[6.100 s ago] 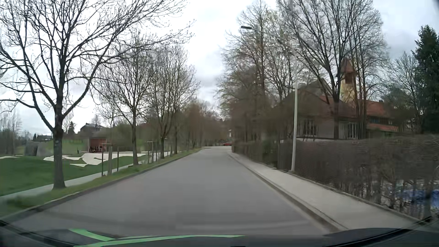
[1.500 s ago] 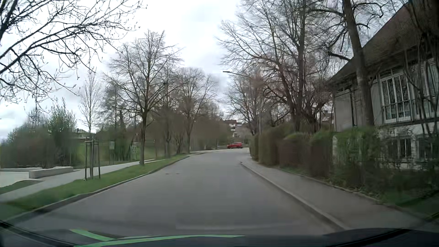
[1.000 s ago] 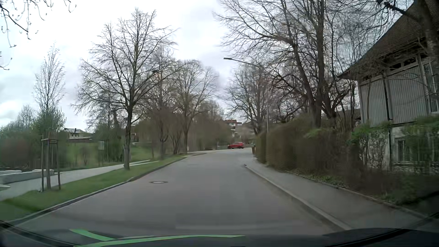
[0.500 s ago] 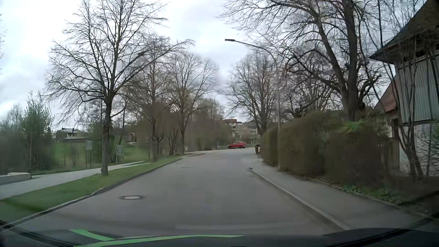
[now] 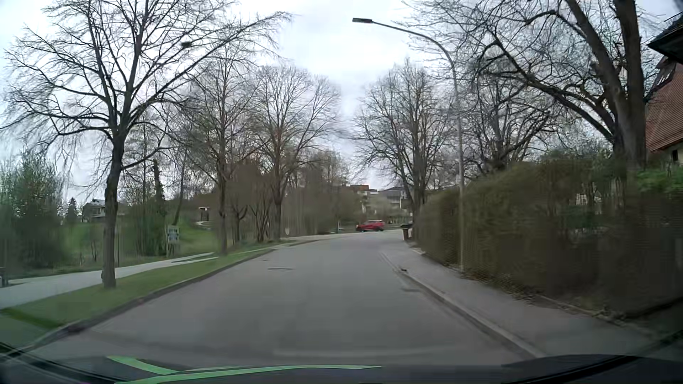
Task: Follow the waypoints while adhering to traffic rules and regulations
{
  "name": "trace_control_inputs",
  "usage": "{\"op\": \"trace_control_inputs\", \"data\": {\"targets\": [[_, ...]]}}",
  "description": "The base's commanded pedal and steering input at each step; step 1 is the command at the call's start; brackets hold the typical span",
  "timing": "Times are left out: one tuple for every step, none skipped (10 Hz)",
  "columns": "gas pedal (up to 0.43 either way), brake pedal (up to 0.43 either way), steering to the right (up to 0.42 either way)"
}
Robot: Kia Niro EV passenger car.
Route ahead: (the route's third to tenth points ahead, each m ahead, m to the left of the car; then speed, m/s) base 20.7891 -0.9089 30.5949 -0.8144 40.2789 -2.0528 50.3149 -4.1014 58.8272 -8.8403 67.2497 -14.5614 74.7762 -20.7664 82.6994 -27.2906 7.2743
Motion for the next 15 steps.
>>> {"op": "trace_control_inputs", "data": {"targets": [[0.130, 0.000, -0.001], [0.118, 0.000, -0.001], [0.118, 0.000, 0.000], [0.118, 0.000, 0.001], [0.118, 0.000, 0.001], [0.118, 0.000, 0.002], [0.118, 0.000, 0.002], [0.118, 0.000, 0.002], [0.118, 0.000, 0.003], [0.118, 0.000, 0.004], [0.118, 0.000, 0.005], [0.110, 0.000, 0.005], [0.110, 0.000, 0.005], [0.110, 0.000, 0.005], [0.110, 0.000, 0.005]]}}
